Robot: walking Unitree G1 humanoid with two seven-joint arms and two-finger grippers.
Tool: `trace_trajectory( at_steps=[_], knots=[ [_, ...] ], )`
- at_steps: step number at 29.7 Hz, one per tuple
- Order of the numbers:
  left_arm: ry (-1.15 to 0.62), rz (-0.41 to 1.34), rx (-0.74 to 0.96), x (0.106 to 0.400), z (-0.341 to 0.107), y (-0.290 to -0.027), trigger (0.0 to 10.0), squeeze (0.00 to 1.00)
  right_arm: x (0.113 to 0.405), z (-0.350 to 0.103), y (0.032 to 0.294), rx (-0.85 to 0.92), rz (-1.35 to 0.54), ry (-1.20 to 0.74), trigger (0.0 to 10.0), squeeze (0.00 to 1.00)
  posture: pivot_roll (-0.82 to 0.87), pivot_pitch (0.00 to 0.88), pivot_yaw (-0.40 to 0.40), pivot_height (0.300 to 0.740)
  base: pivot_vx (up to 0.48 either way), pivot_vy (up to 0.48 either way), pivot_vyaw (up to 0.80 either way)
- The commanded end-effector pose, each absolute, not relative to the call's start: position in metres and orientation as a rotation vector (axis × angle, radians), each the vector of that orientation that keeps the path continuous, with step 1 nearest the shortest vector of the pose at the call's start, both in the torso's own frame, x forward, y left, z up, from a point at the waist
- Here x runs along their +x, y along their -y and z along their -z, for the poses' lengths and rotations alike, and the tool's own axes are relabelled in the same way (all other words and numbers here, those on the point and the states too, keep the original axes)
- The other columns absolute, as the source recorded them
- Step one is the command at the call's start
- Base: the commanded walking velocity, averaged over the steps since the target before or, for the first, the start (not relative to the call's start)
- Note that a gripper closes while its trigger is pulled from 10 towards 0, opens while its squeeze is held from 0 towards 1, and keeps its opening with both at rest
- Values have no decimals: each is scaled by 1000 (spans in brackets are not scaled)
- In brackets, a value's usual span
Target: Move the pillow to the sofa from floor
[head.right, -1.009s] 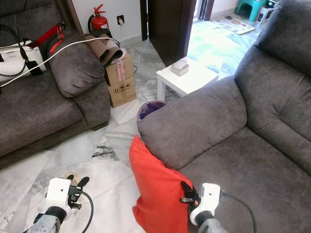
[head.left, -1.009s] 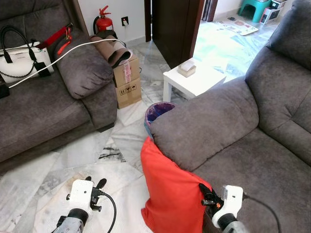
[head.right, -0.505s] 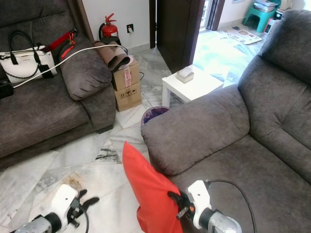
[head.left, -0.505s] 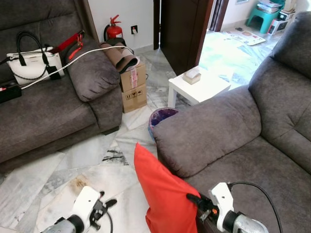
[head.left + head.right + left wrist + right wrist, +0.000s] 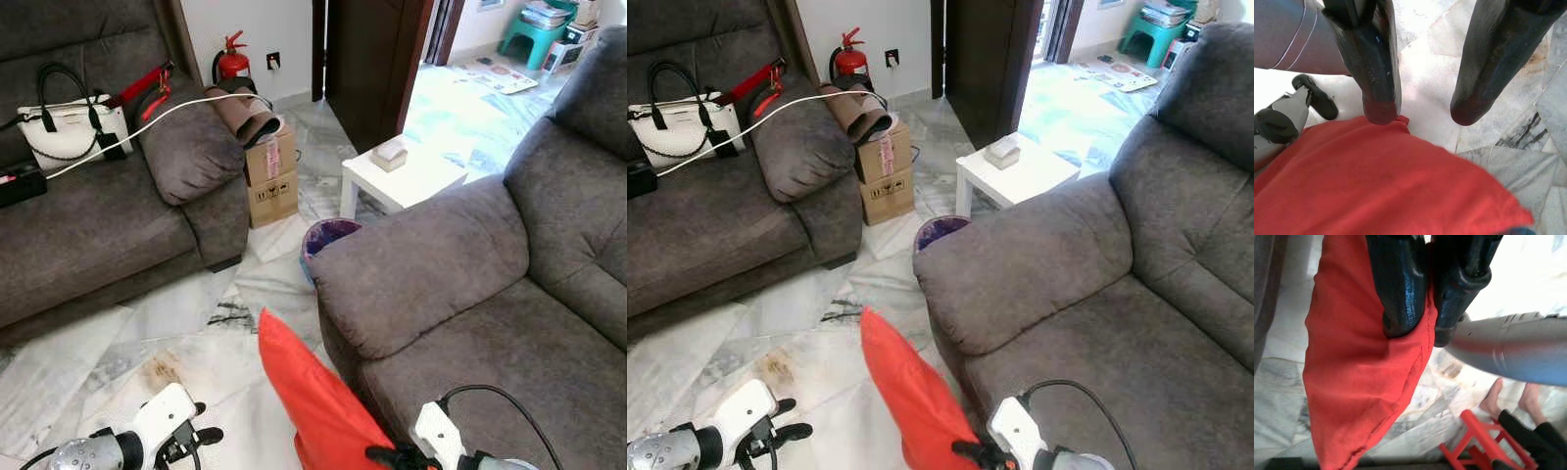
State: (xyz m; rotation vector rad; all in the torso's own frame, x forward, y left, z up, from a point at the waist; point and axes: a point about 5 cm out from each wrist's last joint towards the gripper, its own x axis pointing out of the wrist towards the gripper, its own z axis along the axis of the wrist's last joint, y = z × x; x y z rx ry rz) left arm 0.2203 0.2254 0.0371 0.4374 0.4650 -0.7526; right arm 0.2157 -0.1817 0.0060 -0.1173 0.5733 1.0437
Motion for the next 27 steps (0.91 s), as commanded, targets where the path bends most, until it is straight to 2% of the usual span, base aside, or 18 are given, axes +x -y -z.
trace_trajectory(
  at_steps=[1,7,12,14,21,24,25,27],
  knots=[
    [-496,773,427,215,-35,-226,10000,0,214,-15,178,-126,-1118,-548,10000,0,64,136,34,740,0,0,0],
    [-511,801,402,213,-38,-225,10000,0,207,-17,179,-117,-1186,-589,10000,0,66,139,32,740,0,0,0],
    [-535,810,423,212,-40,-235,10000,0,200,-17,180,-126,-1237,-630,10000,0,70,138,32,740,0,0,0],
    [-576,847,510,207,-35,-241,10000,0,197,-18,178,-130,-1263,-646,10000,0,68,138,34,740,0,0,0],
    [-625,940,530,196,-29,-240,10000,0,193,-23,176,-121,-1305,-658,10000,0,66,139,32,740,0,0,0],
    [-655,1006,630,190,-22,-243,10000,0,191,-28,175,-115,-1339,-657,10000,0,63,139,32,740,0,0,0],
    [-654,1012,627,190,-21,-243,10000,184,191,-30,175,-117,-1344,-653,10000,0,63,138,32,740,0,0,0],
    [-649,1024,615,191,-19,-242,10000,1000,193,-35,173,-118,-1356,-639,10000,0,64,138,31,740,0,0,0]
  ],
)
